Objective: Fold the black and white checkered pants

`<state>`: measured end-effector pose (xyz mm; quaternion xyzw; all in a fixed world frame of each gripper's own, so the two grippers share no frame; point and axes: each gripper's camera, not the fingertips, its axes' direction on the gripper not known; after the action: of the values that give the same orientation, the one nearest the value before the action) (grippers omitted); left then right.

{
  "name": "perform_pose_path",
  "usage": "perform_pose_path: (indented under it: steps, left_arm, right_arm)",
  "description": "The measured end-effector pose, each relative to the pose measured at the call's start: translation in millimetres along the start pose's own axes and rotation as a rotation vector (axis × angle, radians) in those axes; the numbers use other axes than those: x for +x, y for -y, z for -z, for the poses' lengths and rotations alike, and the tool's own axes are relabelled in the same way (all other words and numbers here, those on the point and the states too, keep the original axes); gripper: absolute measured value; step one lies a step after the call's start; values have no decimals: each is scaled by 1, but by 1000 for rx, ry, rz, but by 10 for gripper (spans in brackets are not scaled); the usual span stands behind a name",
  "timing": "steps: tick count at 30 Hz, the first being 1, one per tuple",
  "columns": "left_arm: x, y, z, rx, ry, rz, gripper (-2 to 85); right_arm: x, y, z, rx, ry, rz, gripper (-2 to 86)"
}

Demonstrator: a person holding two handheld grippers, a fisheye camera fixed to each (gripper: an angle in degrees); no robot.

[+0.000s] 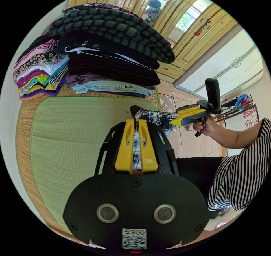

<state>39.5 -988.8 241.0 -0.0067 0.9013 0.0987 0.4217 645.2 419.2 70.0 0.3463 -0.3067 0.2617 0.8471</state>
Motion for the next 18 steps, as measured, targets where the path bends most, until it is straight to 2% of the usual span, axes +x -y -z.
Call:
perform_pose_path:
  steps: [8,18]
  left_arm:
    - [-2,-110,55,18,21,97,28]
    - [-22,-230,72,-4,-5,268,28]
  right_arm:
    - [-80,-11,-56,-162,134,150,27]
    - [-144,-32,-145,-386,154,217,29]
